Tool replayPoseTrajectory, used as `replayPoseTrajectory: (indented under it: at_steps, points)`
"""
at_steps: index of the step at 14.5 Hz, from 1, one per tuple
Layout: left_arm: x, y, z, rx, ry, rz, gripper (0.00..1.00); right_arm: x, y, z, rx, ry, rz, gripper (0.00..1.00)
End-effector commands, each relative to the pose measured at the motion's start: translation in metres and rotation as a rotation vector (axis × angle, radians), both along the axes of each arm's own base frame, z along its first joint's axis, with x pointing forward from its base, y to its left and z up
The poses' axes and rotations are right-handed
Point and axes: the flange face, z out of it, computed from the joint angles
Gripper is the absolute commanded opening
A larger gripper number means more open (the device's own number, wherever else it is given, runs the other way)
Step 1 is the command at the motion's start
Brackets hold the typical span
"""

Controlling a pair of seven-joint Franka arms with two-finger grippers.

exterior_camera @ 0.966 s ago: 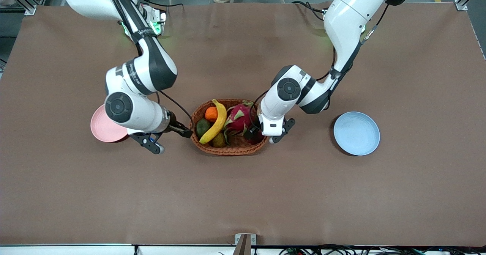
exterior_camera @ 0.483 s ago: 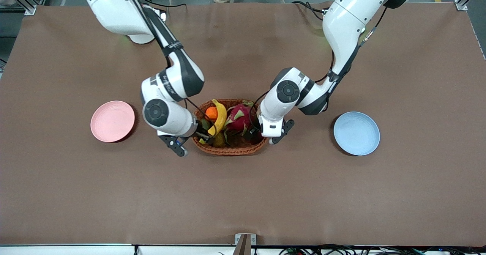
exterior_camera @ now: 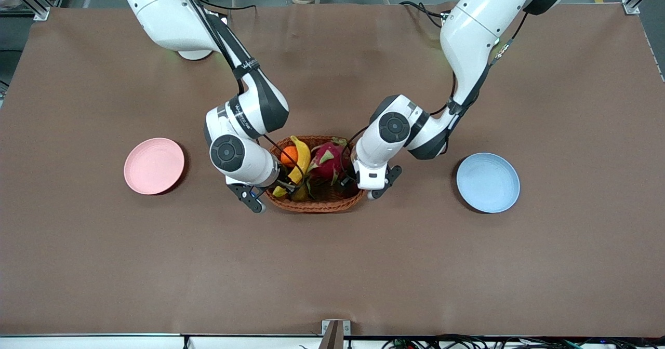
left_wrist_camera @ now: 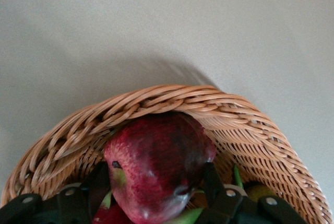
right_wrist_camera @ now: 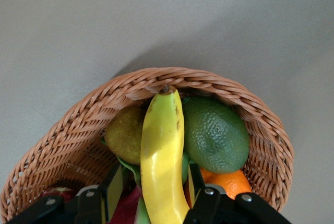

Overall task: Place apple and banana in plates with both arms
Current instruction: 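Close the left gripper on the apple while the right gripper grips the banana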

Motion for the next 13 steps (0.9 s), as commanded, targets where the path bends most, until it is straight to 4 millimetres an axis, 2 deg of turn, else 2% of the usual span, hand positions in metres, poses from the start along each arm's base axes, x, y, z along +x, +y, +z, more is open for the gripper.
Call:
replayPoseTrajectory:
  at_steps: [1, 3, 5, 8, 10, 13]
  points:
    - [0.012, -0.003, 0.017, -0.014, -0.036, 0.016, 0.38, -0.001, 0.007, -0.012, 0.006, 0.017, -0.012, 0.58]
    - [0.016, 0.000, 0.038, -0.015, -0.049, 0.020, 0.29, -0.001, 0.007, -0.018, 0.003, 0.024, -0.013, 0.57]
    - [0.017, 0.006, 0.076, 0.003, -0.053, 0.014, 0.29, -0.001, 0.007, -0.020, 0.002, 0.025, -0.013, 0.57]
    - [0.026, 0.028, 0.124, 0.028, -0.065, 0.018, 0.28, -0.002, 0.008, -0.025, 0.018, 0.040, -0.028, 0.57]
    - [0.036, 0.056, 0.146, 0.065, -0.063, -0.013, 0.29, -0.002, 0.008, -0.031, 0.024, 0.052, -0.036, 0.57]
    - [0.050, 0.117, 0.151, 0.163, 0.010, -0.135, 0.29, -0.003, 0.009, -0.036, 0.019, 0.057, -0.030, 0.57]
